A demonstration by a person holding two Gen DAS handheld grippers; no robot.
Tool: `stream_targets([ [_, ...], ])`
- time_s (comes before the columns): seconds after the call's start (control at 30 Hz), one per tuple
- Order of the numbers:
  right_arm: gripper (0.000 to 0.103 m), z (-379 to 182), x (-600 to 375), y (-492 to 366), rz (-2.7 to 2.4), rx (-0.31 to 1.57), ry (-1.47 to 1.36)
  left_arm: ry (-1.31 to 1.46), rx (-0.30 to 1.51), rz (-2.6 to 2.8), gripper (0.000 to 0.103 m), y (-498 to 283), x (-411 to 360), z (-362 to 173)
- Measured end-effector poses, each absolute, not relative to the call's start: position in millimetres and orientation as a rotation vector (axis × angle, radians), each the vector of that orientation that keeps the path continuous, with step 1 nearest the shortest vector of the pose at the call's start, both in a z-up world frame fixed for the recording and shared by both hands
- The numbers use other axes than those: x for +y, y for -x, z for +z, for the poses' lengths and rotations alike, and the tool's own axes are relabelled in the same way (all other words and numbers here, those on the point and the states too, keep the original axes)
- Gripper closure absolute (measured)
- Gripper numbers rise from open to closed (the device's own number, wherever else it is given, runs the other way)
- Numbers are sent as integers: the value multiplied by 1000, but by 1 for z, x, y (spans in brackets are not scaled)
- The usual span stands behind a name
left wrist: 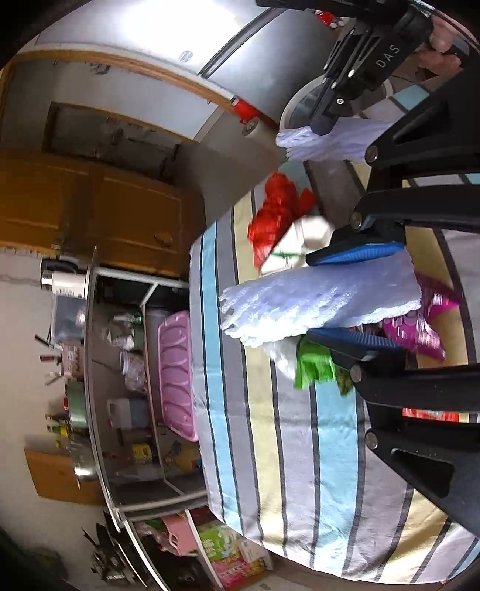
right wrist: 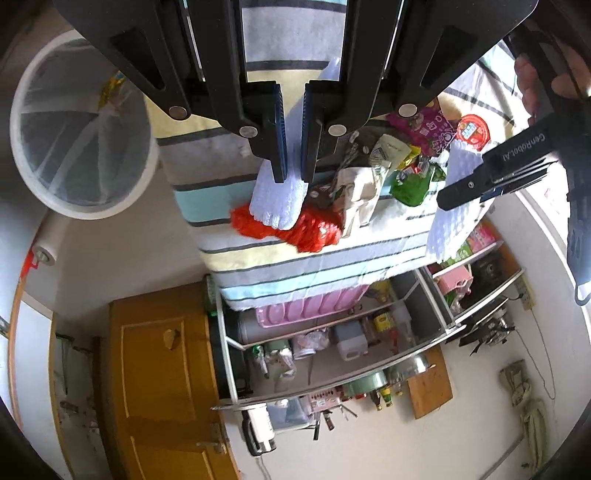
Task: Collect trash
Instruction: 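Carry both foam nets over the bin and open both grippers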
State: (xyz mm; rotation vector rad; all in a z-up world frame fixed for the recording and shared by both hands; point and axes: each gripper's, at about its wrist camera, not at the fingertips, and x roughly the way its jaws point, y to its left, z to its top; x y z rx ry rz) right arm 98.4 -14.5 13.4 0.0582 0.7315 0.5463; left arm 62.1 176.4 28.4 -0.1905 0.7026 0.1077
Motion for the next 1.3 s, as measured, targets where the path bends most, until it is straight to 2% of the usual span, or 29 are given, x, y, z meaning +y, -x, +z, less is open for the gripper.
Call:
stream_targets([
  [0.77,95,26,-146,-115,320,697,-112,93,742,-208,68,-112,32,25],
  [1.3,95,-28,-216,-152,174,848,-66,27,851,-348,67,-146,-61,-11],
])
